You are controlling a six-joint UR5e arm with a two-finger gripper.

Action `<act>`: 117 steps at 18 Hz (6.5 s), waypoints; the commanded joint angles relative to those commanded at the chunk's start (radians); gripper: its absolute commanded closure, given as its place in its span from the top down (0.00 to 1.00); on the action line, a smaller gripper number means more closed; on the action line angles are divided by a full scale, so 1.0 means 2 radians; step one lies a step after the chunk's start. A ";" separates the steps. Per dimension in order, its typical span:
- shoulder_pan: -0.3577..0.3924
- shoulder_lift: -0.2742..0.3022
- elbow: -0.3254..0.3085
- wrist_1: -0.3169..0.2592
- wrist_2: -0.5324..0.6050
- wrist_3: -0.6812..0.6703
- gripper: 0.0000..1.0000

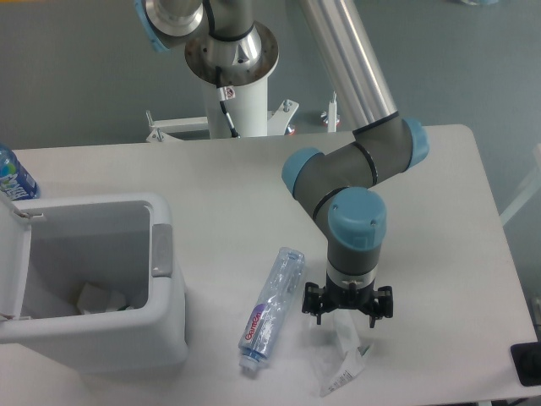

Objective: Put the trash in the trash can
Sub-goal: 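Close the gripper on the plastic bag and lift it, then carry the bag over the trash bin and open the gripper, then move the gripper to the clear plastic bottle and lower it, then close the gripper around the bottle's middle and lift it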

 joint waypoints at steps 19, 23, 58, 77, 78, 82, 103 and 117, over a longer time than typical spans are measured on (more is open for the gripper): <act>0.009 0.026 0.015 -0.002 -0.008 0.002 0.00; 0.009 0.036 0.060 -0.002 -0.034 -0.021 0.00; -0.160 0.285 -0.070 -0.017 -0.188 -0.076 0.04; -0.083 0.250 -0.005 -0.014 -0.195 -0.160 1.00; -0.075 0.239 0.000 -0.014 -0.195 -0.166 1.00; -0.045 0.206 0.005 -0.014 -0.194 -0.176 1.00; -0.019 0.036 0.010 -0.019 -0.140 -0.026 1.00; -0.052 0.040 -0.023 -0.060 -0.056 0.004 1.00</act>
